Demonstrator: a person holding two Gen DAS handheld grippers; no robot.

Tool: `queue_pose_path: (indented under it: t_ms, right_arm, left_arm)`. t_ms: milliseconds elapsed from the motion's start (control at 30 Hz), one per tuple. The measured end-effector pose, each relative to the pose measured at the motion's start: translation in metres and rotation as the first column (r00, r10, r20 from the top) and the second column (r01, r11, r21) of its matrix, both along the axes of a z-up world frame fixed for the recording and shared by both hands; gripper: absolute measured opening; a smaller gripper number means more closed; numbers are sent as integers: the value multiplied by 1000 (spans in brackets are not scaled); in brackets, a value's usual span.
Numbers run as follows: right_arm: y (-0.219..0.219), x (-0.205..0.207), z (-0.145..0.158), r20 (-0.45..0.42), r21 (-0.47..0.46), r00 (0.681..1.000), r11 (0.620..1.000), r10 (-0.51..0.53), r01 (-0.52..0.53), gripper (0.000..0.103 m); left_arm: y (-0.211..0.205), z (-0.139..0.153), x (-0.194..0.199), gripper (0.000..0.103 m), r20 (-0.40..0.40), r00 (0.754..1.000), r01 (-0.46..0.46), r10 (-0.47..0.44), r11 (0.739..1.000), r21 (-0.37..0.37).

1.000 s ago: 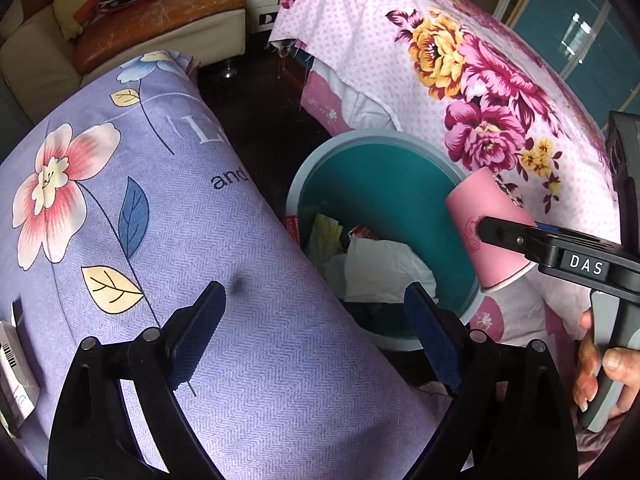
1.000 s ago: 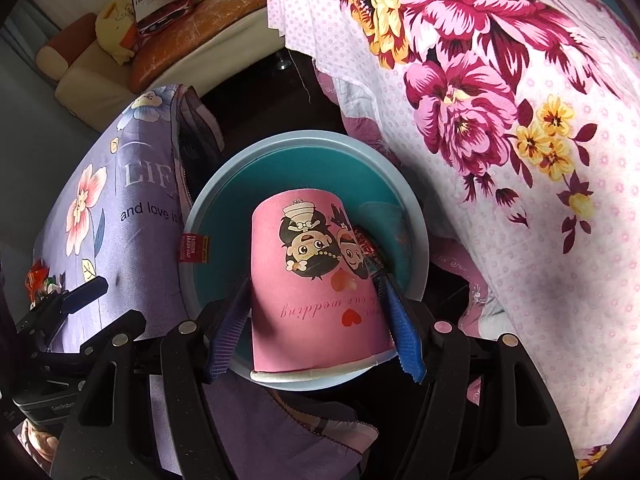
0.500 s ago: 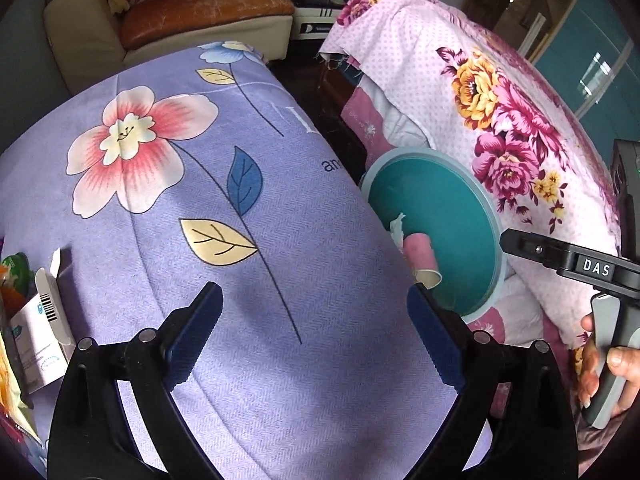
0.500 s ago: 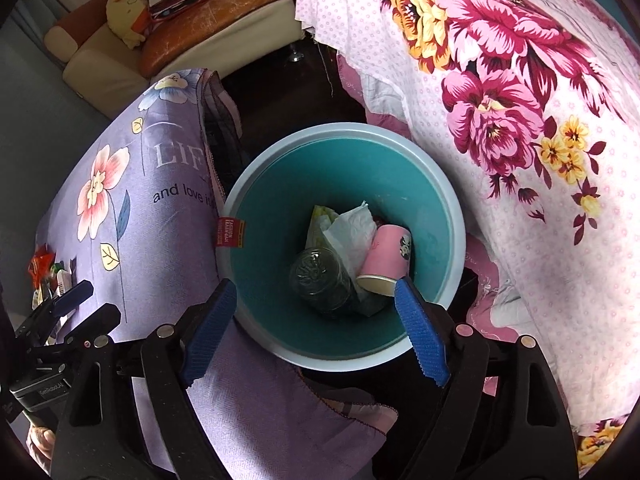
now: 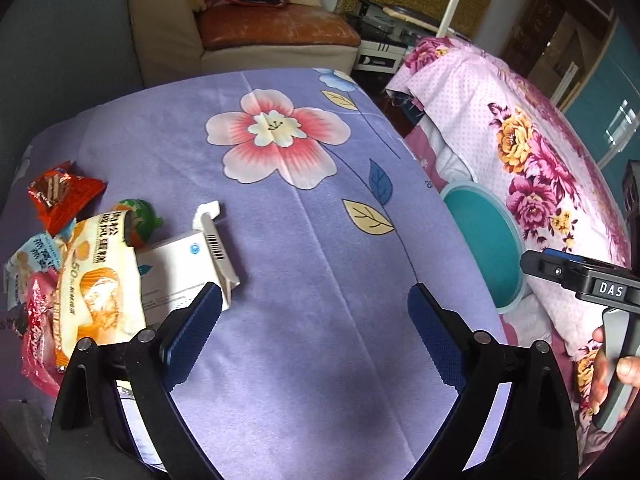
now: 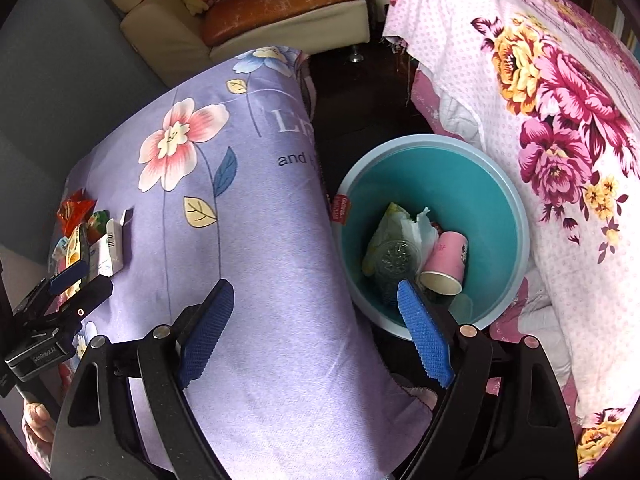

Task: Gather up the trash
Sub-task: 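Move both open tools back to the snack wrappers on the table, then grasp the yellow cake wrapper with the right tool while the left tool grasps the pink Nabati wrapper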

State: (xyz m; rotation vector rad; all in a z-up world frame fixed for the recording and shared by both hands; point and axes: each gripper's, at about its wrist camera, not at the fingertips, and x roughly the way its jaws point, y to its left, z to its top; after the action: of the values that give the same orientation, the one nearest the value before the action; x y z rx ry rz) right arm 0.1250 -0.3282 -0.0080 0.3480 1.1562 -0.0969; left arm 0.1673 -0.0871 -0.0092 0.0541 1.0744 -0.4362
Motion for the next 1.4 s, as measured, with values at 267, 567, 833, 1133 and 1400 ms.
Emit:
queue_pose_path:
  t_ms: [267, 567, 833, 1133, 1400]
  right_arm:
    - [75, 19, 14, -2, -8, 992, 992, 124, -124, 82]
    - [159, 44, 25, -14, -11, 964, 964, 265, -265, 82]
    - [229, 69, 23, -35, 5, 931, 932, 363, -363, 82]
    - [284, 103, 3, -78, 24, 907, 910, 414, -413, 82]
    - [313, 135, -25, -114, 56, 899, 906, 423, -420, 82]
  left_arm:
    - [84, 13, -6, 94, 36, 993, -114, 114, 993, 7]
    - [180, 15, -15, 94, 62, 969, -240, 237, 970, 45]
    - [247, -3, -20, 94, 23, 942, -336, 336, 941, 41]
    - [269, -22, -18, 94, -10, 946, -324, 325, 945, 36]
    - [280, -33, -19, 94, -33, 956, -292, 292, 956, 5]
